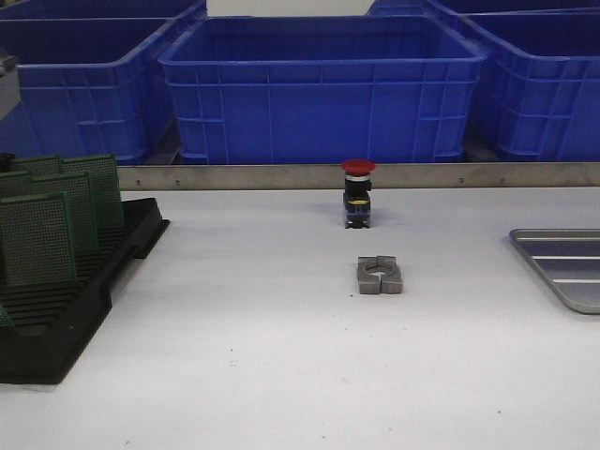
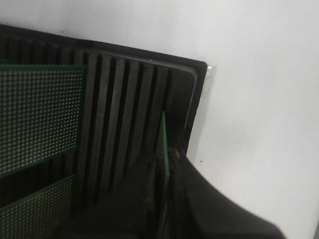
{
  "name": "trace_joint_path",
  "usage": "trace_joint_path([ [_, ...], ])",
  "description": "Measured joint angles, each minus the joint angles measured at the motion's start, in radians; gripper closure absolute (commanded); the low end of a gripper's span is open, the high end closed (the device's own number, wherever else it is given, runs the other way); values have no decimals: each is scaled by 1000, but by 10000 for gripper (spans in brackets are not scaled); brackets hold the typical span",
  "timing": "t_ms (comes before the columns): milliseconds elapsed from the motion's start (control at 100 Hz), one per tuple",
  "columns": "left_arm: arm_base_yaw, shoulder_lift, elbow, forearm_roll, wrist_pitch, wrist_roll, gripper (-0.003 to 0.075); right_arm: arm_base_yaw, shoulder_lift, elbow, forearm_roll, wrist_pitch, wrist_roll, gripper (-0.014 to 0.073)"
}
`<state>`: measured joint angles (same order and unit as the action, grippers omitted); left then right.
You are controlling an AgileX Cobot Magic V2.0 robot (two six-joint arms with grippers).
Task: Place circuit board on tray
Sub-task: 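Grasp a green perforated board in the black rack with the left gripper and lift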
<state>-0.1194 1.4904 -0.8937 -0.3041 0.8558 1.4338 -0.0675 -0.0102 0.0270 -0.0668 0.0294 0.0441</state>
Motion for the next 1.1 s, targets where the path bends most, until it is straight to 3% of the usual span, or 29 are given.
trace_joint_path([
  [370, 0, -174, -43, -62, 92, -2, 741, 0, 0, 0, 0, 0, 0, 653],
  [680, -12, -189, -43, -452, 146, -2, 741, 0, 0, 0, 0, 0, 0, 653],
  [870, -95, -189, -43, -653, 127, -4, 741, 0, 0, 0, 0, 0, 0, 653],
  [1100, -237, -189, -43, -769, 60, -4, 741, 0, 0, 0, 0, 0, 0, 653],
])
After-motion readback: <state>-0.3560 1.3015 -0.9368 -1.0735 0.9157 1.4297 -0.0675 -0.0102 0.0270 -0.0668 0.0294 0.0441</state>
